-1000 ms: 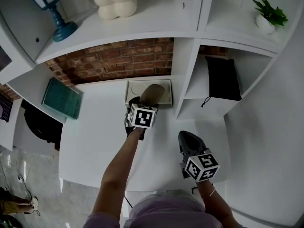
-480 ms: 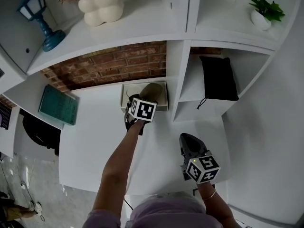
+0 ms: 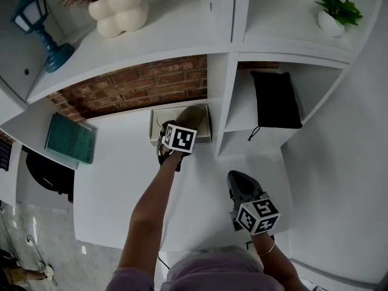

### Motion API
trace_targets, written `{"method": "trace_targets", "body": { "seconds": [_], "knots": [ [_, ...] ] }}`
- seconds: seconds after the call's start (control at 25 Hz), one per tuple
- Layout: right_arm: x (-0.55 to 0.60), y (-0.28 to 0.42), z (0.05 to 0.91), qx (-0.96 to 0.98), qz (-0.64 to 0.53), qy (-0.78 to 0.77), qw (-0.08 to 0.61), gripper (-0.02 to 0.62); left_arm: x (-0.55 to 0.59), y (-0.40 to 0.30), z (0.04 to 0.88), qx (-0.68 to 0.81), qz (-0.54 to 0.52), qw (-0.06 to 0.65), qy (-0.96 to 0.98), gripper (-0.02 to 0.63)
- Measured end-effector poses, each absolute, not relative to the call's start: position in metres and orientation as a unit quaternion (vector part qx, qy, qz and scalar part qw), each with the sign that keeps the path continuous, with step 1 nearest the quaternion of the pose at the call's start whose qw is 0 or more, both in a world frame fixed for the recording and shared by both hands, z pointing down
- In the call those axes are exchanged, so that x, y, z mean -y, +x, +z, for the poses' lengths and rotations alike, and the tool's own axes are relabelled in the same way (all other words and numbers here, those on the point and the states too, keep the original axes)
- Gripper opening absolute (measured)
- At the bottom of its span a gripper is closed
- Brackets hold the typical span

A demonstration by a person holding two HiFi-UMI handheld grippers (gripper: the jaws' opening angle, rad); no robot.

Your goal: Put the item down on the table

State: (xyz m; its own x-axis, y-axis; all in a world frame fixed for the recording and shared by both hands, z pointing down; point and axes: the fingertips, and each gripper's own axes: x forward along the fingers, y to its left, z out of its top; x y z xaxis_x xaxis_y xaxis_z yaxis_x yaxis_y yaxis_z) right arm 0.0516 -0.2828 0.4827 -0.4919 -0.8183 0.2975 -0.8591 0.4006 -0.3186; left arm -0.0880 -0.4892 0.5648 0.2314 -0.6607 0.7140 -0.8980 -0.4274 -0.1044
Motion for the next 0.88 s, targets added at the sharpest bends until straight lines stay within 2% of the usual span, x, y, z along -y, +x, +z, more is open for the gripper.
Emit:
{"method": "trace_targets", "body": {
  "seconds": [0.44,0.88],
  "knots": [
    [0.283,0.045,0.484,0.838,0.224,0.495,0.049,0.002,0.488,-0.090,0.564,0.513,0.334,0.165,0.773,0.391],
    [0.283,0.040,0.479,0.842,0.228,0.487,0.038,0.002,0.468,-0.097,0.509,0.532,0.268,0.129,0.792,0.390]
  ]
}}
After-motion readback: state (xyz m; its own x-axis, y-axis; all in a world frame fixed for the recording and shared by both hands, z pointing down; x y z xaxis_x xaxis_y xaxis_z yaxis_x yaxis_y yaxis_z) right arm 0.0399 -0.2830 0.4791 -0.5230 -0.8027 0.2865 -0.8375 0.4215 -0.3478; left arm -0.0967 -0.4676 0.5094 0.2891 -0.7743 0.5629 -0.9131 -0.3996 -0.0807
